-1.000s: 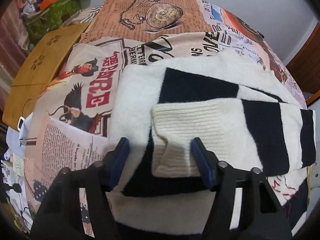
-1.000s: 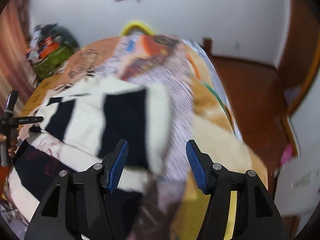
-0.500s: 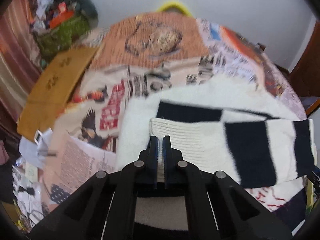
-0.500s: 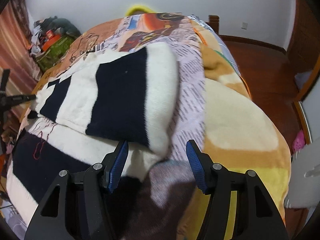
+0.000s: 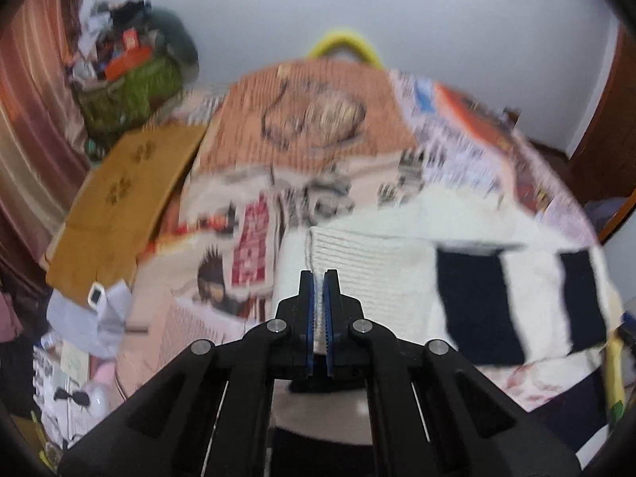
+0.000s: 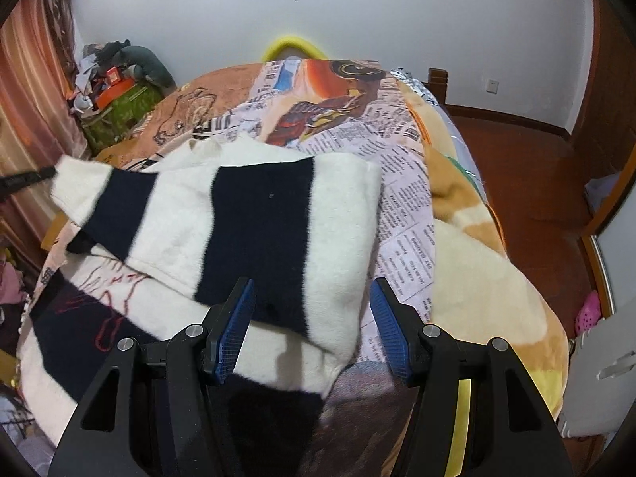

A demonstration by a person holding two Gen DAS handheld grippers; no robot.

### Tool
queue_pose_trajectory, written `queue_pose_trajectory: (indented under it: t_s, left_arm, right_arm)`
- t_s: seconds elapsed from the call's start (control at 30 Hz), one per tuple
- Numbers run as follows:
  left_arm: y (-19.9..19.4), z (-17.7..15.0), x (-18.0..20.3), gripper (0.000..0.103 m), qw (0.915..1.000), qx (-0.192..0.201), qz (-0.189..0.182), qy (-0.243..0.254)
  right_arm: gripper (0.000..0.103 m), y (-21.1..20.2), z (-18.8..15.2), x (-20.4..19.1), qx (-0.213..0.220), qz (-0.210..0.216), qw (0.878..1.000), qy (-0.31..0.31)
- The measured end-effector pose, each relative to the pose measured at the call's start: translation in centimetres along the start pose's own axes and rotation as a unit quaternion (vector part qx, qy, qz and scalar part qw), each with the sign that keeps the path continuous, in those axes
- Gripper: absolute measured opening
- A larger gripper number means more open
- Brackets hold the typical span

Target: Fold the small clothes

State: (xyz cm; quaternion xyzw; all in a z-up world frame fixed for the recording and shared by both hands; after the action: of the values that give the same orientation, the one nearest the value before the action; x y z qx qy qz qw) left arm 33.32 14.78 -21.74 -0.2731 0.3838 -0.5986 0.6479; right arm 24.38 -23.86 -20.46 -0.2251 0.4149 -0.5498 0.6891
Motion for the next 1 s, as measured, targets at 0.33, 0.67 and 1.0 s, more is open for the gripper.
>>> queue_pose_trajectory:
  t_s: [0.33, 0.67, 1.0]
  left_arm:
    - [2.8, -3.4, -1.9, 0.014, 0.9989, -0.046, 0.009, 0.003]
    - [4.3, -1.0, 2.3, 0.053, 0.9974, -0.032, -0.019, 0.062]
    - [6.5, -4.2, 0.6, 0.07, 0.9954, -0.082, -0.047, 0.013]
  right_arm:
    - [0.056, 1.5, 2.6, -2.7, 0.012, 0.014, 1.0, -0.019]
    - [0.056, 6.8, 4.8, -5.1, -0.023, 0.034, 0.999, -0.02]
    - [0.056, 6.8, 1.3, -2.4, -0.069, 0.029, 0.997, -0.011]
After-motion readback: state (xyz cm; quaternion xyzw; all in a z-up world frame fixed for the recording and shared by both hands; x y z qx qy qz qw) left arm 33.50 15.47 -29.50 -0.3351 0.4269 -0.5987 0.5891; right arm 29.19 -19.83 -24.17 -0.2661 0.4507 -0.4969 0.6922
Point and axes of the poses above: each gripper's, at about its wrist camera, not at the fingertips, and y roughly the way its jaws point, x to its right, z to its top, the point moved 3 cm from there along y, roughly the way its jaws point, and after that the axes turned 14 degrees about y, right-handed, at the moved point
